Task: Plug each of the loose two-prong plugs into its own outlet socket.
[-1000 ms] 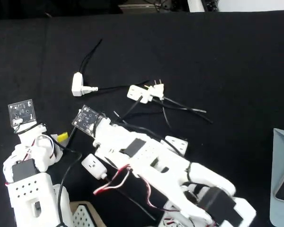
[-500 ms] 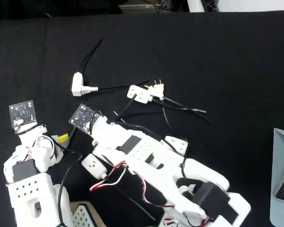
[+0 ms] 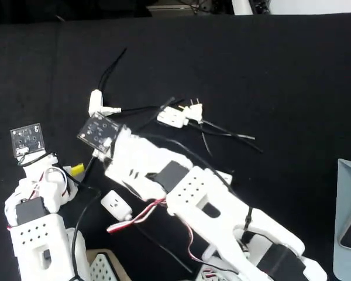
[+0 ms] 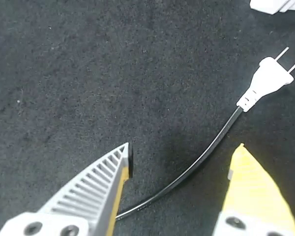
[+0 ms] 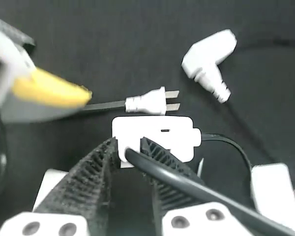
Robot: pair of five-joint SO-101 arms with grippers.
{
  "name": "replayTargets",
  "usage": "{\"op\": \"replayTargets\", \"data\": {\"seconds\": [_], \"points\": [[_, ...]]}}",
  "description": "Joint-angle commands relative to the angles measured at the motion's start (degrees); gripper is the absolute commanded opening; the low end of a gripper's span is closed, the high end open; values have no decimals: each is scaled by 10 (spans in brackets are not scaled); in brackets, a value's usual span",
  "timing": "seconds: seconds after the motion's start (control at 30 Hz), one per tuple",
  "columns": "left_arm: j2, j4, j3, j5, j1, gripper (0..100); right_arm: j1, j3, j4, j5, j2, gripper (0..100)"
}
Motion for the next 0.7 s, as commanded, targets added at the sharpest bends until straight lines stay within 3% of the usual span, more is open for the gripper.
{"op": "replayTargets", "data": {"seconds": [0.0, 0.17, 0.4, 0.57, 0.67], "points": [[-6, -11, 3, 4, -5, 318, 27, -50, -71, 23, -21, 12], [-6, -11, 4, 4, -5, 318, 85, -55, -222, 64, 36, 12], [-6, -11, 4, 4, -4, 318, 136, -131, -377, 66, 232, 15], [-6, -11, 4, 4, -3, 318, 135, -184, -398, 69, 357, 21], [-6, -11, 4, 4, -2, 318, 135, -202, -397, 88, 408, 101]]}}
